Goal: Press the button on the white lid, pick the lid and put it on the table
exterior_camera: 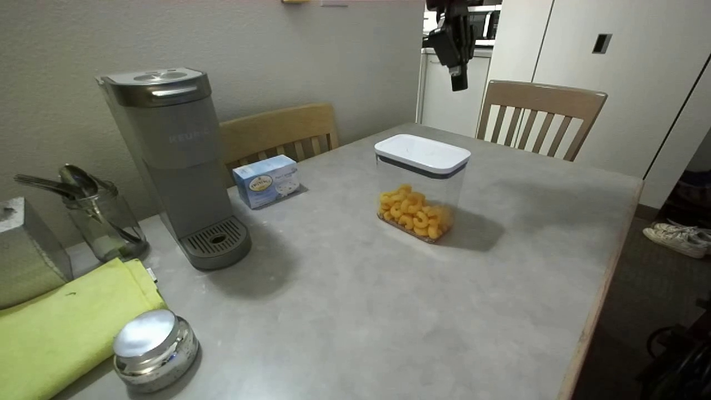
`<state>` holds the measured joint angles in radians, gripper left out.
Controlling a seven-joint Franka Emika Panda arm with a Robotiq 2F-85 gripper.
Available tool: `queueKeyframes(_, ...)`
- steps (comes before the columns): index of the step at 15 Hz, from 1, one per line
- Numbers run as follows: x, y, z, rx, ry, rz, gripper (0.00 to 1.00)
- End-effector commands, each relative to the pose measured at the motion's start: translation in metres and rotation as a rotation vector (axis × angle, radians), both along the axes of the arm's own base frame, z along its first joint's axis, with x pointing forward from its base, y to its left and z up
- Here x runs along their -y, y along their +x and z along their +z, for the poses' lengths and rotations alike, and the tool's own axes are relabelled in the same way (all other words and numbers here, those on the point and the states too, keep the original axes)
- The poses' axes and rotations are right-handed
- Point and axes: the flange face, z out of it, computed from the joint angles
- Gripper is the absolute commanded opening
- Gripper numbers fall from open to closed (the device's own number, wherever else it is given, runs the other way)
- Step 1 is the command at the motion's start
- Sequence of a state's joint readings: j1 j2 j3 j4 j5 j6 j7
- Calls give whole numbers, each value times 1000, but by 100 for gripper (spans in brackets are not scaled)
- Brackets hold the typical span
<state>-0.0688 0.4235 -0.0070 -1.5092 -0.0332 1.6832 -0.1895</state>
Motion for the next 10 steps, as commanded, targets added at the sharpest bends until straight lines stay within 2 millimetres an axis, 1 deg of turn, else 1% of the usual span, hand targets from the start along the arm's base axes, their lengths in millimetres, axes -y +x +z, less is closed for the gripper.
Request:
queueKeyframes(1, 0, 0, 1, -1, 0, 0, 1)
queueKeyframes(7, 0, -2, -1, 17, 11, -4, 0)
queueKeyframes(10, -3, 6, -9, 72, 29, 1, 0)
